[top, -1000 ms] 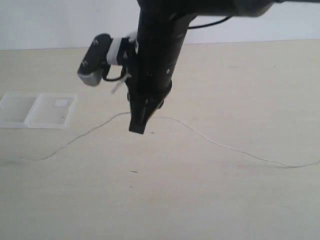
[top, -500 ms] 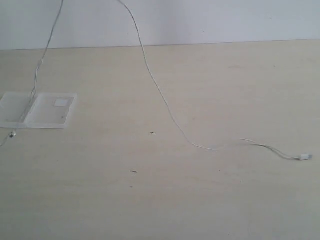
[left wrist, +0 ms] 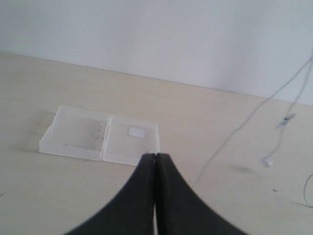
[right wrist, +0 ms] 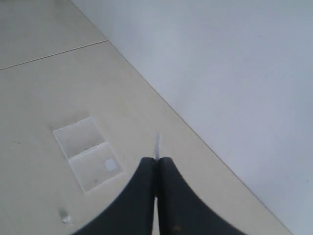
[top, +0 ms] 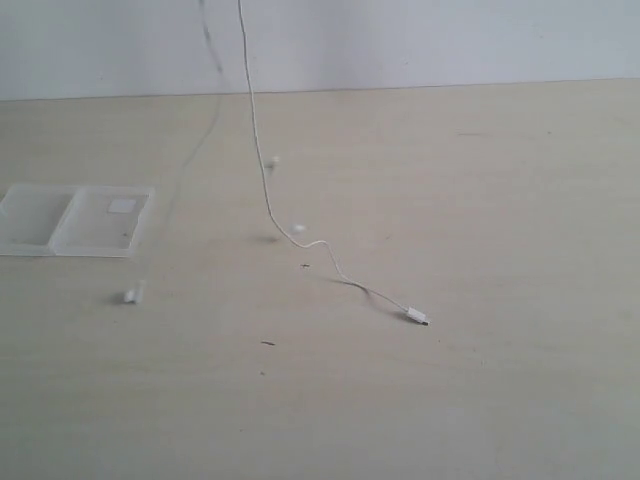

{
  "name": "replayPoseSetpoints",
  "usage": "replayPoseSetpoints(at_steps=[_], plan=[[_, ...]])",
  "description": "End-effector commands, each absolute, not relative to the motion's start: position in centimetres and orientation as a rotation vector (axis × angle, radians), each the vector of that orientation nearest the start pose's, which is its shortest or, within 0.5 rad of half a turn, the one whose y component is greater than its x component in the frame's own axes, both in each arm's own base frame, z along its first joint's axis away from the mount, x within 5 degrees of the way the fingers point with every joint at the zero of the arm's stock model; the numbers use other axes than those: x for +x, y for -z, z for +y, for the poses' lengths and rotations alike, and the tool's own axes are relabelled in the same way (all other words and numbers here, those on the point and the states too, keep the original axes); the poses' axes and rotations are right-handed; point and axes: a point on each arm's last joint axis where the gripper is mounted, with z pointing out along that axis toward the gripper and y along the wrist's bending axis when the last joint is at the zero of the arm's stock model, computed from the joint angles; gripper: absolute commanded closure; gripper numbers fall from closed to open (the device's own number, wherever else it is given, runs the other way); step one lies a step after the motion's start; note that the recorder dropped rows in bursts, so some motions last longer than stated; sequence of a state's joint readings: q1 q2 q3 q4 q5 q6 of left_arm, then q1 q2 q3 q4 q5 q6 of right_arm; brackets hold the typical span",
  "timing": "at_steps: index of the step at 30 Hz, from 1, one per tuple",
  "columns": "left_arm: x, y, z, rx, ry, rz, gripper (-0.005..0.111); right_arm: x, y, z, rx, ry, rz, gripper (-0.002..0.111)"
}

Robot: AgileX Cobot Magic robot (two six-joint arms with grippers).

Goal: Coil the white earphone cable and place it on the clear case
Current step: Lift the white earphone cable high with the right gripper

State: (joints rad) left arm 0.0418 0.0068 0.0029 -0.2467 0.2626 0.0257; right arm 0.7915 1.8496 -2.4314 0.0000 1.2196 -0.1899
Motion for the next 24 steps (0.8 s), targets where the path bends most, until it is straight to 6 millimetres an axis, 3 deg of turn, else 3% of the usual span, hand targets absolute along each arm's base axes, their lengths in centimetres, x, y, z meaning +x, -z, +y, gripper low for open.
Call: replayPoseSetpoints(at_steps=[1, 8, 14, 19, 24], plan=[[5.5, -19.0, -0.4, -0.174, 0.182, 1.730, 0.107, 25.6, -51.7, 26.5, -0.978, -0.447, 1.892, 0.108], [5.5, -19.0, -0.4, -0.174, 0.182, 1.730, 0.107, 25.8, -51.4, 26.4, -0.880, -0.474, 1.957, 0.108], [5.5, -19.0, -0.4, -0.174, 0.182, 1.730, 0.107, 26.7, -50.8, 25.9, -0.809, -0.360, 1.998, 0.108], [5.5, -19.0, -0.4, -0.174, 0.182, 1.730, 0.107, 25.8, -51.9, 26.1, -0.761, -0.425, 1.938, 0.108], [5.5, -19.0, -0.4, -0.174, 0.182, 1.730, 0.107, 24.5, -52.4, 27.3, -0.749, -0.293, 1.873, 0.108]])
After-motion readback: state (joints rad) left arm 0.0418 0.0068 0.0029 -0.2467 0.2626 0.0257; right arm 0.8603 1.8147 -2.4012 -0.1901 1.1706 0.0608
